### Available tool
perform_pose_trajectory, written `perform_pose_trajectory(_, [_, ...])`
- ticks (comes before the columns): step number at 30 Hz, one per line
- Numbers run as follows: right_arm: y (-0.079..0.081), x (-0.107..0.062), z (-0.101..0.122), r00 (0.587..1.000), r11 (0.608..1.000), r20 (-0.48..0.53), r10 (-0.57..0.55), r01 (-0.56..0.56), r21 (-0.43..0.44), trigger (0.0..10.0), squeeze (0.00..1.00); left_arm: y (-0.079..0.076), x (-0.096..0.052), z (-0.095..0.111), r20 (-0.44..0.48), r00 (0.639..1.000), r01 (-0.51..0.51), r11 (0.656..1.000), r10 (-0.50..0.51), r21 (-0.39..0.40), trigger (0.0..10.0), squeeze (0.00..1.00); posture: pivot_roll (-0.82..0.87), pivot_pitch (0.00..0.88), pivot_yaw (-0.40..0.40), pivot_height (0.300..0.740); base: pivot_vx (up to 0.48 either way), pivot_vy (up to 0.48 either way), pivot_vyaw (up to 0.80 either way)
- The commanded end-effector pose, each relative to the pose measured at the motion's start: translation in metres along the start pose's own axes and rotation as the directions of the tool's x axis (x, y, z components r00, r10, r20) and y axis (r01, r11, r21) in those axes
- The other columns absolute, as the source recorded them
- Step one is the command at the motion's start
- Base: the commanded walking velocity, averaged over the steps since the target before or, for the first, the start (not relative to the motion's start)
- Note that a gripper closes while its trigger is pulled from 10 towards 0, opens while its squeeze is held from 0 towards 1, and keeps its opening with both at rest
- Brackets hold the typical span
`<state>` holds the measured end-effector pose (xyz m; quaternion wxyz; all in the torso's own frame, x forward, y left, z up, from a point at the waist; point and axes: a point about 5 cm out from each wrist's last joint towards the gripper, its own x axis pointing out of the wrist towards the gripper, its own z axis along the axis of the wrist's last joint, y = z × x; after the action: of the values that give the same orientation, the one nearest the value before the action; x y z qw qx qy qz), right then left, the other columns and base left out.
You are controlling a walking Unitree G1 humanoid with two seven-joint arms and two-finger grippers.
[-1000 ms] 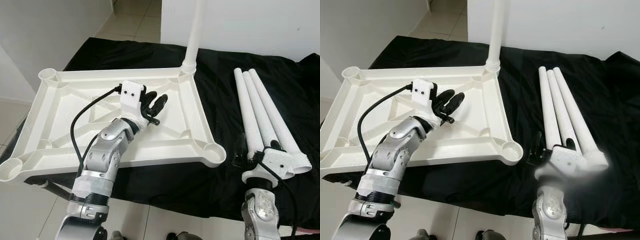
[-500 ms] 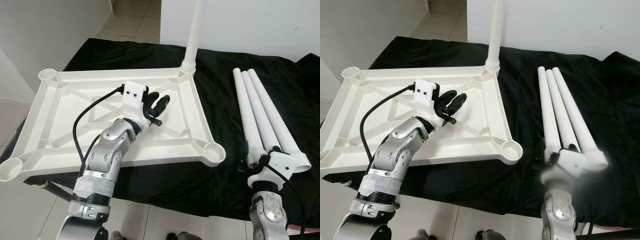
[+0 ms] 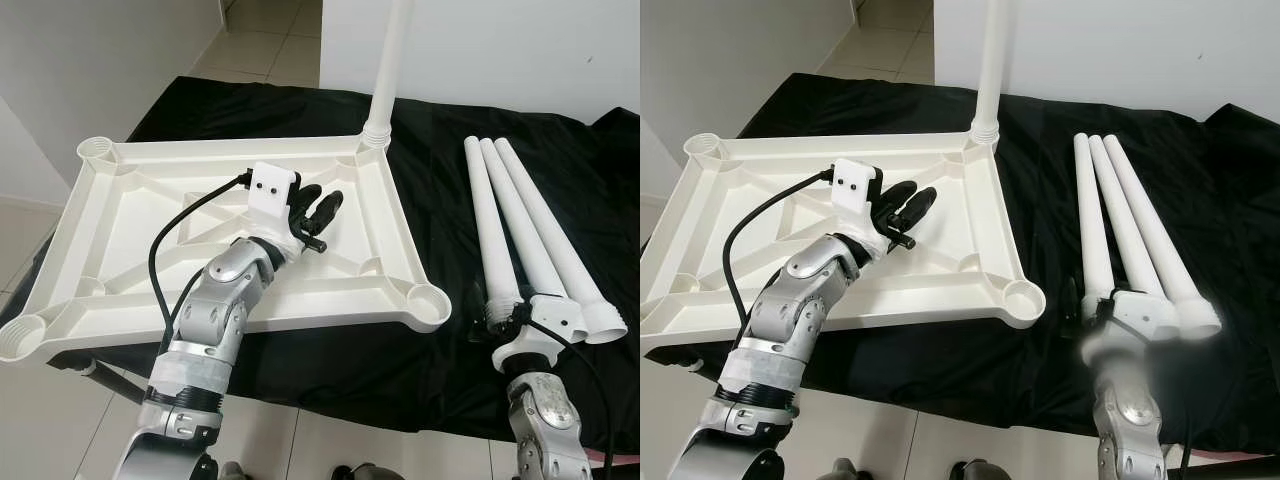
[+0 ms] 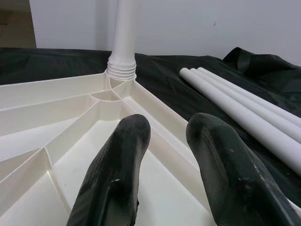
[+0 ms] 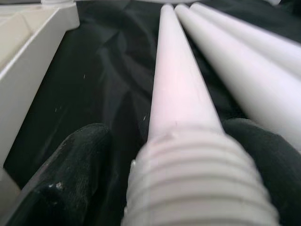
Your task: Building children table
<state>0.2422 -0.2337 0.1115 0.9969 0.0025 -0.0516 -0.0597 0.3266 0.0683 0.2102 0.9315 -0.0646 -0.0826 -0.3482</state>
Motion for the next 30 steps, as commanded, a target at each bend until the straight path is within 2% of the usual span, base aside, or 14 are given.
perform_pose_trajectory(1, [-0.0014,-0.0030,-0.0075,0.999,1.000,-0.038,0.011,-0.011,0.011,10.0,0.00,0.0003,-0.0015,0.0006,-0.004,1.000,-0.022,1.000,0.022,0.014,10.0,0.00,-0.05,0.134,-0.004,0.740,0.000,0.000,0.00])
perform_pose_trajectory(9, [0.0010,-0.0053,-0.0131,0.998,0.999,-0.056,0.025,-0.023,0.035,10.0,0.00,-0.0001,-0.0005,0.0020,-0.004,1.000,-0.016,1.000,0.016,0.019,10.0,0.00,-0.05,0.134,0.006,0.740,0.000,0.000,0.00])
perform_pose_trajectory(10, [0.0015,-0.0054,-0.0137,0.998,0.999,-0.053,0.031,-0.029,0.040,9.3,0.00,-0.0002,-0.0001,0.0022,-0.004,1.000,-0.013,1.000,0.013,0.020,10.0,0.00,-0.05,0.133,0.007,0.740,0.000,0.000,0.00])
perform_pose_trajectory(12, [0.0015,-0.0054,-0.0137,0.998,0.999,-0.053,0.031,-0.029,0.040,9.3,0.00,-0.0002,-0.0001,0.0022,-0.004,1.000,-0.013,1.000,0.013,0.020,10.0,0.00,-0.05,0.133,0.007,0.740,0.000,0.000,0.00])
perform_pose_trajectory(13, [0.0018,-0.0053,-0.0139,0.998,0.999,-0.052,0.033,-0.031,0.043,3.3,0.00,-0.0005,0.0003,0.0023,-0.005,1.000,-0.009,1.000,0.010,0.022,10.0,0.00,-0.05,0.133,0.008,0.740,0.000,0.000,0.00])
perform_pose_trajectory(14, [0.0018,-0.0053,-0.0139,0.998,0.999,-0.052,0.033,-0.031,0.043,3.3,0.00,-0.0005,0.0003,0.0023,-0.005,1.000,-0.009,1.000,0.010,0.022,10.0,0.00,-0.05,0.133,0.008,0.740,0.000,0.000,0.00])
perform_pose_trajectory(15, [0.0023,-0.0053,-0.0142,0.998,0.998,-0.051,0.037,-0.034,0.049,0.2,0.00,-0.0009,0.0007,0.0025,-0.005,1.000,-0.006,1.000,0.007,0.023,10.0,0.00,-0.05,0.133,0.009,0.740,0.000,0.000,0.00])
perform_pose_trajectory(26, [0.0051,-0.0027,-0.0149,0.998,0.995,-0.049,0.047,-0.043,0.086,0.0,0.00,-0.0023,0.0005,0.0006,-0.019,1.000,0.007,0.999,-0.006,0.035,10.0,0.00,-0.05,0.133,0.005,0.740,0.000,0.000,0.00])
perform_pose_trajectory(30, [0.0057,0.0044,-0.0081,0.999,0.995,-0.015,0.038,-0.036,0.088,0.0,0.00,-0.0023,0.0008,0.0003,-0.026,1.000,0.008,0.998,-0.006,0.055,10.0,0.00,-0.04,0.128,0.003,0.740,0.000,0.000,0.00])
